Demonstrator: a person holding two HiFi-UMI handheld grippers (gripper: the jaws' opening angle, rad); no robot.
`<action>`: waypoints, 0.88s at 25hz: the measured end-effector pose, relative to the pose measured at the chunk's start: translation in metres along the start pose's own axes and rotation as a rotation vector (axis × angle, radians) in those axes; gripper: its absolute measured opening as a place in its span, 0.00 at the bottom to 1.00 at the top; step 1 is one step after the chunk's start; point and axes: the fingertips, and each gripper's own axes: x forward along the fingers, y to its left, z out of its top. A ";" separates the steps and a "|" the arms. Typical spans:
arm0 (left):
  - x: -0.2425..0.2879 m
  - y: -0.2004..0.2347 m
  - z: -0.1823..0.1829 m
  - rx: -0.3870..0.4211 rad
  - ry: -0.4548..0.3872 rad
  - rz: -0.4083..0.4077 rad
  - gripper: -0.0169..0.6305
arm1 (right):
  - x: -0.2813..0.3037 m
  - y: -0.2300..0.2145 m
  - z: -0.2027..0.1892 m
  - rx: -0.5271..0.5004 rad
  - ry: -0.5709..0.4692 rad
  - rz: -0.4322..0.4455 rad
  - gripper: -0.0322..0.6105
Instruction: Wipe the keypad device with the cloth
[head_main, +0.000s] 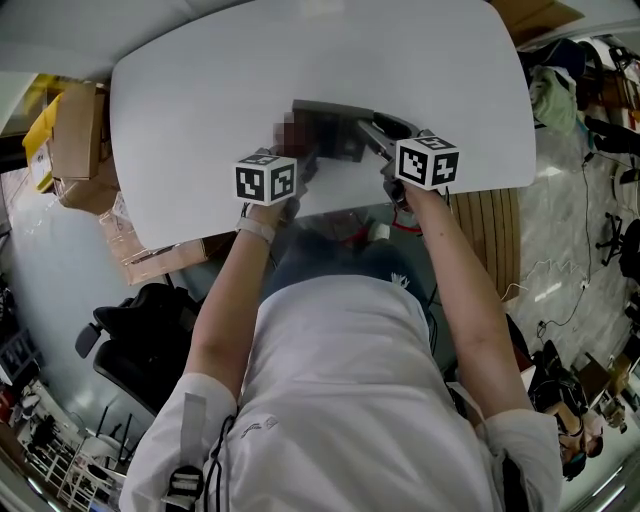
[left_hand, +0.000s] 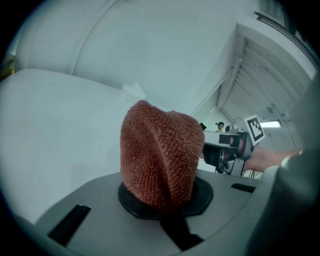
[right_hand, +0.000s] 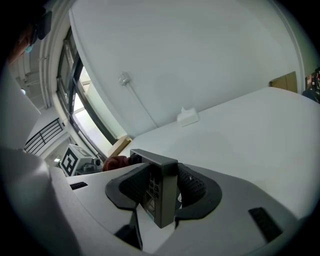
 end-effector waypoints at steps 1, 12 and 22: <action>0.001 0.002 -0.006 -0.007 0.018 0.010 0.07 | 0.000 0.000 0.000 0.002 -0.001 -0.001 0.32; 0.004 0.027 -0.052 -0.058 0.120 0.114 0.07 | -0.002 -0.003 0.001 0.024 -0.012 -0.032 0.32; -0.018 -0.013 -0.026 -0.016 0.069 -0.036 0.38 | -0.001 -0.002 0.001 0.036 -0.032 -0.051 0.32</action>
